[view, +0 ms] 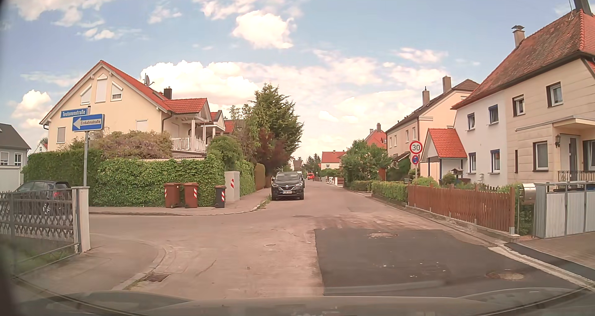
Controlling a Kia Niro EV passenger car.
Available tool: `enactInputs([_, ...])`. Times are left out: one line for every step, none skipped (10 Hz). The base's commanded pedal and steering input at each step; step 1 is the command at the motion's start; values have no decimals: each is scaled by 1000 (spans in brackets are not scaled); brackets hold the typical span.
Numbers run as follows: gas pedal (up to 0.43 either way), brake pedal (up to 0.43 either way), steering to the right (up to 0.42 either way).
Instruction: Follow the waypoints while adhering to traffic rules and regulations
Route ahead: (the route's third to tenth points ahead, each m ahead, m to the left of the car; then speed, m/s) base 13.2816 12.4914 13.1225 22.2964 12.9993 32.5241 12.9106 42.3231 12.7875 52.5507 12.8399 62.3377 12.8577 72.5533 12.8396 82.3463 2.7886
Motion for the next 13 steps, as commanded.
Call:
enactInputs([0, 24, 35])
enactInputs([0, 18, 29])
enactInputs([0, 24, 28])
enactInputs([0, 24, 24])
enactInputs([0, 24, 16])
enactInputs([0, 18, 2])
enactInputs([0, 18, -15])
enactInputs([0, 18, -26])
enactInputs([0, 18, -38])
enactInputs([0, 18, -55])
enactInputs([0, 24, -78])
enactInputs([0, 18, -104])
enactInputs([0, 18, -134])
